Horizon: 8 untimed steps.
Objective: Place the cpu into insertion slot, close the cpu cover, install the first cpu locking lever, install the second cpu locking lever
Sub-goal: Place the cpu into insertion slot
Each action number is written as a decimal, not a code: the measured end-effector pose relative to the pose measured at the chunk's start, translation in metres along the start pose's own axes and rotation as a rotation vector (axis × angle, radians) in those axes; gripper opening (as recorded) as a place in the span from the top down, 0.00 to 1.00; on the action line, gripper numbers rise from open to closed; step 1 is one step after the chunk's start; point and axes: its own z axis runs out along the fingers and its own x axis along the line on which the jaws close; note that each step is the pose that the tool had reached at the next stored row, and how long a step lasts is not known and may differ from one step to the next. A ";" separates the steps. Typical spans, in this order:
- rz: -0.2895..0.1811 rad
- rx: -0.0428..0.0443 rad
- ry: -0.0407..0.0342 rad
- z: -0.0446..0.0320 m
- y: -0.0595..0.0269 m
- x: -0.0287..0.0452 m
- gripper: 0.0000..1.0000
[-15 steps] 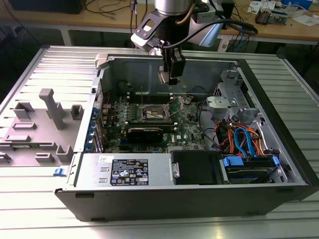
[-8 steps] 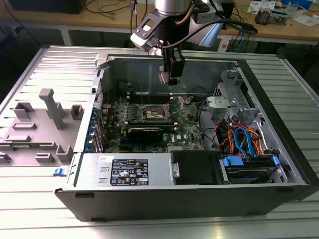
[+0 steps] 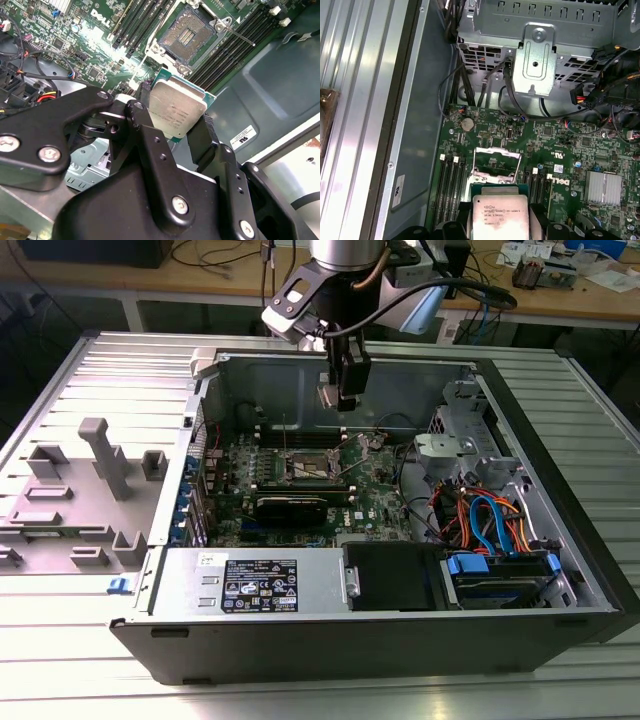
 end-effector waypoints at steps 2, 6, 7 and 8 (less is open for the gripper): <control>0.001 0.0000 -0.0001 0.0000 0.0000 0.0000 0.46; 0.007 -0.0001 -0.0005 0.0001 0.0000 0.0000 0.46; 0.011 -0.0002 -0.0008 0.0001 0.0000 0.0000 0.46; 0.016 -0.0003 -0.0011 0.0002 0.0000 0.0000 0.46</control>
